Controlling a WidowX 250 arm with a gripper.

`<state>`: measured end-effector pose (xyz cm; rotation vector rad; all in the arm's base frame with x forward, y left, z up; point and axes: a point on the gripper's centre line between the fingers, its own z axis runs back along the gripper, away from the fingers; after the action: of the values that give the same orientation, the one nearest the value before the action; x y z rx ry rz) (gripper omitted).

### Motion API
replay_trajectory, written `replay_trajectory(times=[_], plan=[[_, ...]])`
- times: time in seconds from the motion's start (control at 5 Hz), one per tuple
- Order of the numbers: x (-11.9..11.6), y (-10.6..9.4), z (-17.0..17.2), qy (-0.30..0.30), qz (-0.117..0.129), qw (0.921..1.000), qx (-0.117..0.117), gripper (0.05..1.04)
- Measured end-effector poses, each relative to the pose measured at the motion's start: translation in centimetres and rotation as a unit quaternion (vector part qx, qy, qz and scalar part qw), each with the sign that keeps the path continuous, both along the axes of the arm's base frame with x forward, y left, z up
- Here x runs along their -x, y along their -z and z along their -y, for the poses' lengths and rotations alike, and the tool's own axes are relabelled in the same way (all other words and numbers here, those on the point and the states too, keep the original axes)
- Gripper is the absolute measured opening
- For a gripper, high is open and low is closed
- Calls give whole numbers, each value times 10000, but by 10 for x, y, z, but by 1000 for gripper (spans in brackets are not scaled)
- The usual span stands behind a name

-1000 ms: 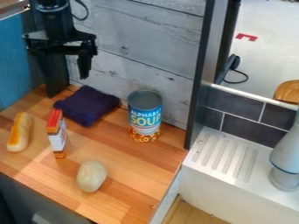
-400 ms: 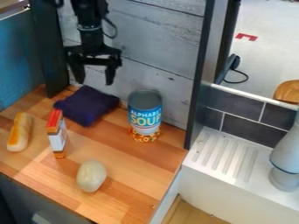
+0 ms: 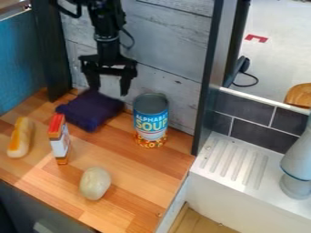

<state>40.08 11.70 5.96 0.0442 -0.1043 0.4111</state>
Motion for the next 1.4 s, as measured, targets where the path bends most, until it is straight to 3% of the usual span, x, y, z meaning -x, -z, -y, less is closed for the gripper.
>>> replay_trajectory(times=[0.2,0.8,1.4], plan=[[-6,5,2,81,126,9999,-29,1001],[-11,17,19,343,92,9993,130,1001],[-14,17,40,717,12,9974,-16,1001]])
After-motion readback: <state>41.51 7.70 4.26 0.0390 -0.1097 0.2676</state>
